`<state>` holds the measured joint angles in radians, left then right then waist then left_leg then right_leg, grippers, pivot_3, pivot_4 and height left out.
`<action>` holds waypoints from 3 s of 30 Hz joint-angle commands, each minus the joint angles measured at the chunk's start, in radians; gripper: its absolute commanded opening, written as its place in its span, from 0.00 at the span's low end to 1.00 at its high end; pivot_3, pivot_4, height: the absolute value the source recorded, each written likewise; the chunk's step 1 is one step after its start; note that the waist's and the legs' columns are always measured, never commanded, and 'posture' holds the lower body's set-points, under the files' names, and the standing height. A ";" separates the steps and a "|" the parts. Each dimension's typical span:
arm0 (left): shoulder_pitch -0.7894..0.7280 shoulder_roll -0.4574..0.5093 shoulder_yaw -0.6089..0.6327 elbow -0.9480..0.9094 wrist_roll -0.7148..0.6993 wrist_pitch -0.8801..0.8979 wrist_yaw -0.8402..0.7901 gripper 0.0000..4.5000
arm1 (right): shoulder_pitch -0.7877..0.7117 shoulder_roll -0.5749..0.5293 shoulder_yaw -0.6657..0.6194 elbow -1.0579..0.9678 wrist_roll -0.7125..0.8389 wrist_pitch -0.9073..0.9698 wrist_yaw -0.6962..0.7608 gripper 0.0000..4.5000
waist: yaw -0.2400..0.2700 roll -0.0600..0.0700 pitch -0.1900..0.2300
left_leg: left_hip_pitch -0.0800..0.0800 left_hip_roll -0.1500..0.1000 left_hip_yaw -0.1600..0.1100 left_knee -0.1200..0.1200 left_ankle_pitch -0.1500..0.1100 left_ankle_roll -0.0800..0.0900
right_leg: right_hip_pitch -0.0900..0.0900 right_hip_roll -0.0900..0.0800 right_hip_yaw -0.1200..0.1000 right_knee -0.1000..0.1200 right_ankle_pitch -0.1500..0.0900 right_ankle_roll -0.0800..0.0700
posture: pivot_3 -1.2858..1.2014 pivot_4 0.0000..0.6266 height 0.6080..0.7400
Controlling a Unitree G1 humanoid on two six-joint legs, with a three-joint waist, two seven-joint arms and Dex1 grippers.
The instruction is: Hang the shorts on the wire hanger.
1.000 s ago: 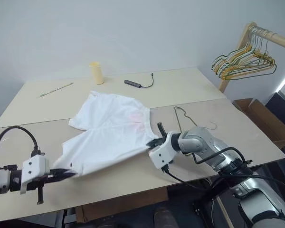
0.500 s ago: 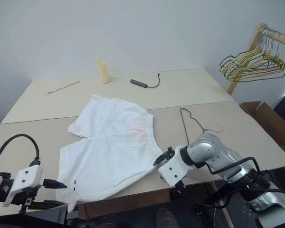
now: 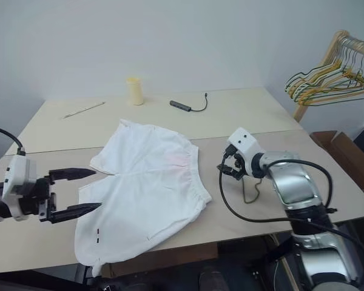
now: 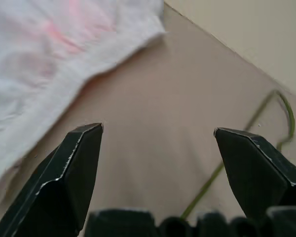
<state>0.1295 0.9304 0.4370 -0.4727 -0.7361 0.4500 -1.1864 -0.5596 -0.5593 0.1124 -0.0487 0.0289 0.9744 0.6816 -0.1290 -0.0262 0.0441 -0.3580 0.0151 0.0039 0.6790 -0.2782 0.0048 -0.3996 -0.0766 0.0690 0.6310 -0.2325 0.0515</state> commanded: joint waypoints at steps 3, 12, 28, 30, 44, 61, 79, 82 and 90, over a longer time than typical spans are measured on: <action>0.000 -0.020 -0.050 -0.070 -0.009 0.023 0.048 0.99 | -0.066 0.171 -0.130 0.046 -0.010 0.143 -0.246 0.93 | -0.013 0.002 0.000 | -0.007 0.000 0.000 0.001 0.000 0.000 | -0.007 0.000 0.001 0.002 0.001 0.000 | 0.46 0.00 1.00; -0.025 -0.015 -0.094 -0.061 -0.007 0.020 0.049 0.99 | -0.044 0.240 -0.169 0.168 -0.008 0.108 -0.393 0.93 | -0.047 0.002 0.000 | -0.007 -0.001 -0.001 0.001 0.000 0.000 | -0.006 0.001 0.000 0.000 0.001 0.001 | 0.46 0.00 1.00; -0.039 -0.053 -0.143 -0.059 0.021 -0.013 0.054 1.00 | -0.014 0.232 -0.085 0.296 0.012 0.143 -0.372 0.26 | -0.078 -0.002 -0.004 | 0.002 0.000 -0.002 0.000 0.000 0.000 | 0.005 0.002 0.000 -0.001 0.001 0.001 | 0.47 0.00 1.00; -0.024 -0.068 -0.149 -0.076 0.026 -0.018 0.063 1.00 | -0.014 0.227 -0.076 0.295 0.011 0.141 -0.369 0.10 | -0.078 -0.003 -0.004 | 0.006 0.000 -0.002 -0.001 0.000 0.000 | 0.010 0.002 0.000 -0.003 0.001 0.002 | 0.47 0.00 1.00; -0.278 -0.458 -0.227 0.078 0.043 0.203 0.633 1.00 | -0.034 0.230 0.016 0.084 -0.085 -0.254 -0.437 0.00 | -0.075 -0.004 -0.008 | 0.004 -0.001 -0.004 0.001 0.000 0.000 | 0.009 0.001 0.001 -0.004 0.002 0.004 | 0.46 0.00 1.00; -0.577 -0.806 -0.131 0.204 -0.387 0.361 1.024 1.00 | 0.104 0.193 0.155 -0.120 -0.163 -0.874 -0.284 0.00 | -0.059 -0.005 -0.008 | 0.005 -0.003 -0.006 0.002 -0.002 -0.002 | 0.011 0.002 0.001 -0.005 0.003 0.005 | 0.46 0.00 1.00; -0.596 -0.826 -0.159 0.226 -0.358 0.268 1.063 0.01 | 0.144 0.214 0.161 -0.140 -0.196 -0.938 -0.235 0.00 | -0.053 -0.005 -0.008 | 0.004 -0.003 -0.006 0.002 -0.002 -0.002 | 0.011 0.001 0.001 -0.007 0.003 0.005 | 0.46 0.00 1.00; -0.593 -0.822 -0.182 0.221 -0.319 0.255 1.068 0.00 | 0.140 0.209 0.164 -0.138 -0.215 -0.923 -0.233 0.12 | -0.052 -0.005 -0.008 | 0.004 -0.003 -0.005 0.002 -0.002 -0.002 | 0.011 0.001 0.001 -0.007 0.003 0.005 | 0.46 0.00 1.00; -0.591 -0.804 -0.208 0.246 -0.193 0.164 1.019 0.00 | 0.137 0.207 0.157 -0.124 -0.229 -0.933 -0.224 0.71 | -0.052 -0.005 -0.008 | 0.004 -0.003 -0.005 0.002 -0.002 -0.002 | 0.011 0.001 0.001 -0.008 0.003 0.005 | 0.46 0.00 1.00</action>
<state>-0.4529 0.1107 0.2343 -0.2171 -0.9587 0.6526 -0.1318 -0.4062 -0.3488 0.2933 -0.1475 -0.2126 0.0516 0.4532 -0.1812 -0.0313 0.0359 -0.3539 0.0120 -0.0012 0.6805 -0.2802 0.0026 -0.3889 -0.0750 0.0700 0.6231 -0.2300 0.0565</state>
